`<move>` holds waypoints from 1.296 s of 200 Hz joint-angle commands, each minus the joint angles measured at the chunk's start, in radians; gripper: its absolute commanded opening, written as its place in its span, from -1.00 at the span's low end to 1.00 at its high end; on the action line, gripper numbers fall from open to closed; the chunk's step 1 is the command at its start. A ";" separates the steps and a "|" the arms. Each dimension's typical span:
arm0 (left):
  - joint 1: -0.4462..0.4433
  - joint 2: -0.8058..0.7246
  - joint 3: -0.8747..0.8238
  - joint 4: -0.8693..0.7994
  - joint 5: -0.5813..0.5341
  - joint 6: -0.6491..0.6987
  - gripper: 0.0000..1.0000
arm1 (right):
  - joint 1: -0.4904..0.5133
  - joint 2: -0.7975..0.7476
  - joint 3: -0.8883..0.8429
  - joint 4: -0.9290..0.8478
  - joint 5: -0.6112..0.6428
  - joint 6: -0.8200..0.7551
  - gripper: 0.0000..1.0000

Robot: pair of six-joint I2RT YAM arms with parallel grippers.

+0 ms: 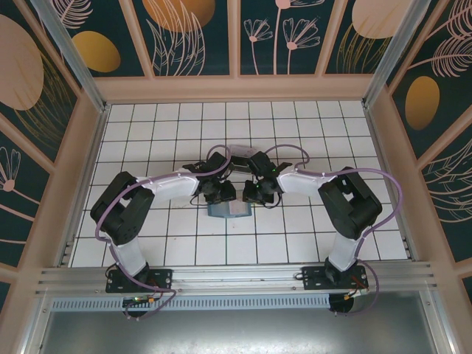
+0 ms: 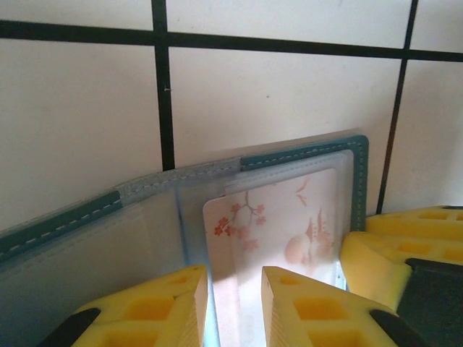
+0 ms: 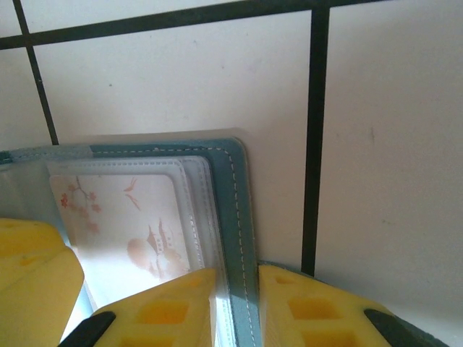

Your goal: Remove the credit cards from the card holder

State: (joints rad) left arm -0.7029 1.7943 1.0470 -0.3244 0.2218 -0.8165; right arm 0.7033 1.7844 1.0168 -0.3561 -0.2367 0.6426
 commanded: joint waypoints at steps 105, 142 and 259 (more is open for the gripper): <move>0.002 0.023 -0.010 -0.114 -0.109 0.046 -0.50 | 0.022 0.066 -0.010 -0.080 0.045 0.013 -0.61; 0.001 0.012 -0.013 -0.136 -0.133 0.051 -0.51 | 0.022 0.064 -0.006 -0.085 0.050 0.014 -0.63; 0.045 -0.075 -0.090 0.124 0.082 -0.032 -0.43 | 0.022 0.053 -0.006 -0.096 0.054 0.015 -0.65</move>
State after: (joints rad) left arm -0.6655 1.7451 0.9871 -0.2379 0.2512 -0.8272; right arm 0.7071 1.7897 1.0279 -0.3740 -0.2253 0.6426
